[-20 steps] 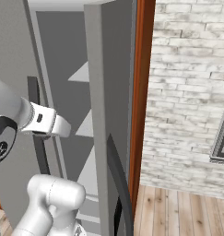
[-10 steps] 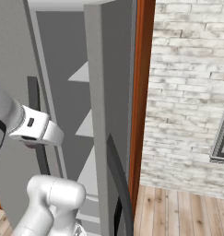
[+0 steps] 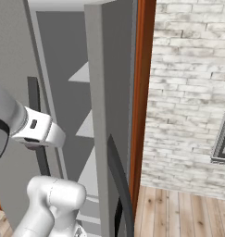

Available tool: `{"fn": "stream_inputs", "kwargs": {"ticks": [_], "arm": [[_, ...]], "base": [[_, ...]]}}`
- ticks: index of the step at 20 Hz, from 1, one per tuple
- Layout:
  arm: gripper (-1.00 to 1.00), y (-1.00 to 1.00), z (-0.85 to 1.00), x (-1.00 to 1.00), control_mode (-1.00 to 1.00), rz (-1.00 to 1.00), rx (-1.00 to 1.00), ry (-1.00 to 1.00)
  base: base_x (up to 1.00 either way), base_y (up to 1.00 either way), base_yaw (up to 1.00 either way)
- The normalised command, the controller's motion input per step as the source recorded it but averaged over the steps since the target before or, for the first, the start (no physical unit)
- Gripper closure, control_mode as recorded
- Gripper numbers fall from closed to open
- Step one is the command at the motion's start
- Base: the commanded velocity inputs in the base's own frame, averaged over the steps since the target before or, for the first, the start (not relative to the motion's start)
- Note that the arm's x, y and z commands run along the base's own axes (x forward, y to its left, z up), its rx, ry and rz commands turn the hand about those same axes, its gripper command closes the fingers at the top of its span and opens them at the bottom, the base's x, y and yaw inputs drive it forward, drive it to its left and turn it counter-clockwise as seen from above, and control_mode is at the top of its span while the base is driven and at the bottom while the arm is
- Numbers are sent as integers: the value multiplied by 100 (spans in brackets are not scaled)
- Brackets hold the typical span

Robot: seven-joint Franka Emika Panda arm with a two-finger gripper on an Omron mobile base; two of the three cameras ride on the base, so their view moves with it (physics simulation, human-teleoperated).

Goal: Take the bell pepper, eggplant, and broccoli from the freezer and place them in the bowl on the counter.

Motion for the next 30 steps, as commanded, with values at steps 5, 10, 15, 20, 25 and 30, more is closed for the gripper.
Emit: {"fn": "stream_inputs", "kwargs": {"ticks": [5, 10, 15, 20, 25, 30], "arm": [[100, 7, 0, 0, 100, 0, 0, 0], [100, 0, 0, 0, 100, 0, 0, 0], [100, 0, 0, 0, 100, 0, 0, 0], [100, 0, 0, 0, 100, 0, 0, 0], [100, 0, 0, 0, 100, 0, 0, 0], [100, 0, 0, 0, 100, 0, 0, 0]], "base": [[-1, 8, 0], [-61, 44, 0], [-29, 100, 2], [10, 100, 2], [33, 100, 0], [40, 95, 0]]}}
